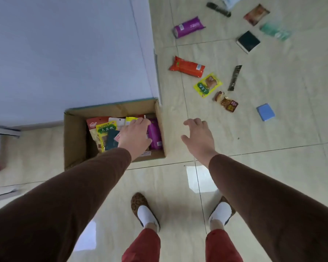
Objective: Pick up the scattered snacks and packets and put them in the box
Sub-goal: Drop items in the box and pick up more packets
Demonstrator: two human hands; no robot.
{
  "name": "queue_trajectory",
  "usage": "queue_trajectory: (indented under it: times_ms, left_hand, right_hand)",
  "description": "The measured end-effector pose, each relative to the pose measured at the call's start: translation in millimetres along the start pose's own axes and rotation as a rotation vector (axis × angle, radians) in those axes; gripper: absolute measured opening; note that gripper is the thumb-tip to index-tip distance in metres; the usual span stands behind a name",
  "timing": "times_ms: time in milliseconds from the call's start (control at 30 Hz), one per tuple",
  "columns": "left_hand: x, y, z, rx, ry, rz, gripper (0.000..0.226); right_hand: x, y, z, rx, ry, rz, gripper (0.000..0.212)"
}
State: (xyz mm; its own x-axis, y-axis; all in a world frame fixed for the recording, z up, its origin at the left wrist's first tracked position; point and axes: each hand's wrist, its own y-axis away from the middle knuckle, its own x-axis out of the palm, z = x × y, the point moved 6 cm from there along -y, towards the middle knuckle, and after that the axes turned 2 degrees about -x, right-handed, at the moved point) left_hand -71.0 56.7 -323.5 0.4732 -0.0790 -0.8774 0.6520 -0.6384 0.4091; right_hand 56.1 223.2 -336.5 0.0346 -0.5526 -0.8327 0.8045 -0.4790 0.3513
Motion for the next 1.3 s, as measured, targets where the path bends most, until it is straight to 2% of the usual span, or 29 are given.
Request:
queue_trajectory:
  times_ms: [167, 333, 500, 700, 867, 1167, 1300]
  left_hand:
    - [-8.2, -20.3, -126.2, 0.044, -0.032, 0.013, 0.048]
    - [-9.7, -40.7, -255.6, 0.047, 0.031, 0.007, 0.051]
    - [-10.5, -74.6, -355.7, 0.058, 0.048, -0.013, 0.052]
    - [-25.8, -141.6, -432.4, 0.046, 0.049, -0.027, 0.058]
    - [-40.4, -223.5, -487.1, -0.015, 0.111, -0.055, 0.039]
    - [-51.0, -363.6, -617.6, -0.003, 0.106, -0.003, 0.048]
    - [-60.2, -428.4, -666.9, -0.019, 0.101, -0.013, 0.049]
  right_hand:
    - [-77.4, 18.1, -99.6, 0.049, -0.026, -0.046, 0.043]
    - [-158.0, 28.4, -197.7, 0.074, -0.043, -0.078, 0.045]
    - [-227.1, 15.0, -276.4, 0.085, -0.017, -0.077, 0.044]
    - [-298.2, -38.3, -339.9, 0.088, -0.044, -0.094, 0.039]
    - [-360.5, -102.6, -393.4, 0.071, -0.031, -0.090, 0.041]
    - [-458.5, -219.1, -528.2, 0.149, -0.016, -0.069, 0.041]
    - [-503.7, -278.4, -577.3, 0.122, -0.022, -0.057, 0.042]
